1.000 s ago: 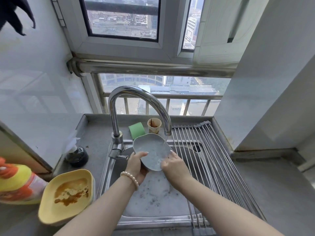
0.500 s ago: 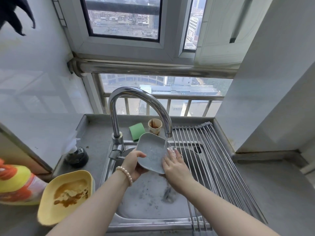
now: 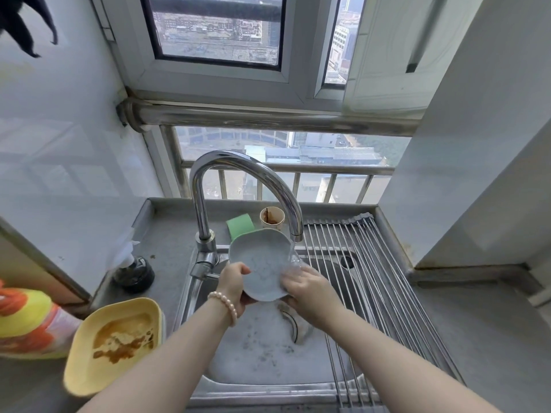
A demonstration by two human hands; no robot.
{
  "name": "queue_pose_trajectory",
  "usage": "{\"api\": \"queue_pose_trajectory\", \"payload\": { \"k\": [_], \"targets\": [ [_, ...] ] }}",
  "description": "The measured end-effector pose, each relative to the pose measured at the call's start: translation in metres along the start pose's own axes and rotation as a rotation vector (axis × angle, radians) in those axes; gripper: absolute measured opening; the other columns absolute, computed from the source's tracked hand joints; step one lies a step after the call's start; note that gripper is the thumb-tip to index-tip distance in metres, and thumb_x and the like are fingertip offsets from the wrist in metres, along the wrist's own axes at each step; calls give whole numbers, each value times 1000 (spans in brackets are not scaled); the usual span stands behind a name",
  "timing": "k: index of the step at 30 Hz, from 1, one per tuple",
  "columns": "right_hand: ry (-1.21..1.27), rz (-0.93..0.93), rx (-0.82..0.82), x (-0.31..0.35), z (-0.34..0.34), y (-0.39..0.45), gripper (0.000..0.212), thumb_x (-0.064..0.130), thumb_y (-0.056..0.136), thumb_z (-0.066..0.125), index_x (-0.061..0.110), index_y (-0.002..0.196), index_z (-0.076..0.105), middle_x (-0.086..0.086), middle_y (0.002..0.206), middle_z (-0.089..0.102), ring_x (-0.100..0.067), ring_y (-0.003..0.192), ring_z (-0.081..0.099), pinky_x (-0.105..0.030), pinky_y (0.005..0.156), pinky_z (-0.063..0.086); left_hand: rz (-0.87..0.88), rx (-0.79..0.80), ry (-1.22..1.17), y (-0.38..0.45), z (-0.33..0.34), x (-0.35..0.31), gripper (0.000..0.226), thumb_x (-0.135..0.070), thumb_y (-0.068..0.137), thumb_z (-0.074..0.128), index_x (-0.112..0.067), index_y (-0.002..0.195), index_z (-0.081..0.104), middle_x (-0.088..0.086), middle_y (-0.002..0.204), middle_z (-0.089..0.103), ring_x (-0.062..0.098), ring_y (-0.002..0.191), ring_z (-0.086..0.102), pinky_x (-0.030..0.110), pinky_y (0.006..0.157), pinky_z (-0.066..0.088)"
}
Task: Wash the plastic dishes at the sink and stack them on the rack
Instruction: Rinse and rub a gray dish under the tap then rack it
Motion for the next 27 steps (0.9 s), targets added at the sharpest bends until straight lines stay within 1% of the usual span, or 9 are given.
{"api": "queue_pose_trajectory", "payload": {
  "k": [4, 8, 10, 15, 17, 19, 23, 25, 27],
  "targets": [
    [-253, 54, 74, -1, 11, 5, 52, 12, 45, 89, 5, 95, 75, -10, 95, 74, -25, 98, 69, -46, 98, 43, -52, 112, -45, -4, 0, 0, 19, -3, 82, 36, 0, 91, 53, 15, 88, 59, 31, 75, 57, 37, 61, 51],
    [-127, 42, -86, 18, -10, 14, 30, -7, 33, 79, 11, 52, 64, -2, 48, 60, -15, 43, 58, -36, 93, 50, 48, 165, -214, -5, 14, 7, 24, 3, 83, 45, 1, 105, 53, 19, 94, 61, 26, 71, 64, 28, 50, 53],
    [-4, 82, -130, 26, -13, 16, 33, -8, 32, 77, 13, 48, 58, 1, 39, 49, -14, 34, 47, -34, 83, 55, 95, 147, -264, -8, 21, 12, 24, 7, 81, 46, 4, 103, 55, 19, 88, 60, 24, 65, 65, 26, 51, 52],
    [300, 81, -234, 16, -6, 5, 11, 20, 78, 69, 15, 69, 72, 3, 62, 68, -18, 57, 65, -31, 60, 57, 74, 71, -252, -4, 13, 5, 30, -13, 90, 44, 5, 107, 60, 19, 92, 65, 32, 75, 63, 32, 56, 53],
    [208, -22, -231, 11, -10, -1, 26, 27, 88, 58, 16, 70, 72, 4, 71, 71, -15, 70, 68, -32, 73, 56, 62, 52, -196, -3, 9, -2, 28, -14, 90, 42, 4, 101, 59, 18, 89, 64, 33, 76, 62, 36, 62, 51],
    [-17, -38, -91, 8, -8, -1, 26, 32, 85, 55, 19, 73, 73, 5, 77, 73, -16, 87, 70, -41, 94, 49, 27, 62, -138, -5, 9, -3, 25, -13, 90, 40, 3, 92, 58, 16, 83, 64, 31, 74, 60, 37, 64, 50],
    [-361, 194, 267, 5, 8, 7, 53, 40, 62, 82, 0, 96, 74, -20, 102, 71, -38, 109, 63, -60, 100, 39, -25, 125, -180, -5, 10, -2, 29, -10, 84, 38, 5, 96, 60, 17, 86, 65, 32, 78, 60, 40, 74, 50],
    [-342, 199, 219, 13, 9, 10, 46, 20, 50, 87, -2, 88, 75, -22, 93, 72, -36, 99, 67, -54, 99, 40, -14, 156, -203, -6, 16, 2, 26, -9, 84, 41, 3, 94, 61, 17, 84, 66, 31, 79, 60, 37, 75, 48],
    [-218, 156, 59, 26, -4, 15, 16, 5, 53, 77, 6, 68, 74, -14, 69, 71, -26, 71, 71, -47, 94, 50, 19, 202, -236, -12, 26, 9, 22, -9, 88, 44, 1, 94, 63, 15, 84, 67, 29, 79, 61, 34, 72, 46]
  ]
}}
Point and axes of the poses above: each hand's wrist, its own y-axis towards the middle knuckle, its own z-axis out of the palm, x = y × z, the point moved 6 cm from there along y, towards the middle knuckle
